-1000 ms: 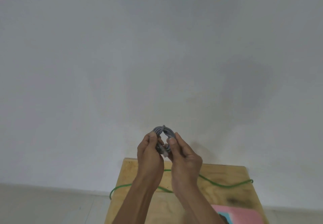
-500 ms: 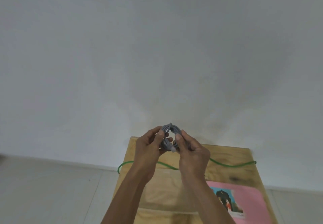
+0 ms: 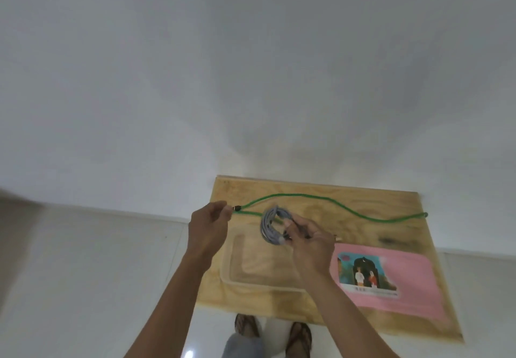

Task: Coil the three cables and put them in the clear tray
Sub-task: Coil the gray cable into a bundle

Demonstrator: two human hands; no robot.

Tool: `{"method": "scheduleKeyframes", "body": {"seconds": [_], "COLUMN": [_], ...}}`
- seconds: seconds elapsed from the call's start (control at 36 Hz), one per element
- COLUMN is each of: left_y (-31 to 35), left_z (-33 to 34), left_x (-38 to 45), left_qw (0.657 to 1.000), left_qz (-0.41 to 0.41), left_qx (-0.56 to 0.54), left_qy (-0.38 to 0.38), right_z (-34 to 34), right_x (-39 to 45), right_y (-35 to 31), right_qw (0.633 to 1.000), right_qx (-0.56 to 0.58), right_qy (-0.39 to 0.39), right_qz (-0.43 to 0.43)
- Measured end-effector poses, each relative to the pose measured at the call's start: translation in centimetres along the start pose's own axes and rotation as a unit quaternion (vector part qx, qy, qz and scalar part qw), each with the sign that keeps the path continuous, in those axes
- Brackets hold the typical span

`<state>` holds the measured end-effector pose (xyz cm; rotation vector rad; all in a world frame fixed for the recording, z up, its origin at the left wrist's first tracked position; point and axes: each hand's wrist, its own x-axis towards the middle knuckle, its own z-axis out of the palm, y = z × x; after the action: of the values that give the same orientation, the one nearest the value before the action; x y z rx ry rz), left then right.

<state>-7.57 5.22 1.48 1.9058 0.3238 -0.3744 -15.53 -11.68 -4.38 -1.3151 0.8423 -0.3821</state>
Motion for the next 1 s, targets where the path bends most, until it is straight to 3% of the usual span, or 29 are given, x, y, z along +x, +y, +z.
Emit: {"method": "scheduleKeyframes", "body": {"seconds": [0.17, 0.36, 0.61, 1.0], "left_y": [-4.4, -8.5, -10.3, -10.8], "left_z": [0.1, 0.8, 1.3, 1.2], "left_x": [2.2, 5.3, 7.2, 7.9], "left_qw": [0.984, 0.965, 0.96, 0.965], "left_qz": [-0.062, -0.084, -0.083, -0.075], "left_qx": [0.164, 0.231, 0.229, 0.206], "left_qy": [-0.033, -0.089, -0.139, -0.14], "right_z": [1.8, 4.5, 6.7, 8.7], "right_x": [0.4, 0.9, 1.5, 1.0], "right_y": [5.2, 9.1, 12.4, 12.9], "right_qw": [0.993, 0.981, 0.963, 0.952], "right_qx": [-0.081, -0.177, -0.24, -0.286], "right_qy": [-0.009, -0.011, 0.004, 0.002], "right_qz": [0.083, 0.079, 0.12, 0.107]}}
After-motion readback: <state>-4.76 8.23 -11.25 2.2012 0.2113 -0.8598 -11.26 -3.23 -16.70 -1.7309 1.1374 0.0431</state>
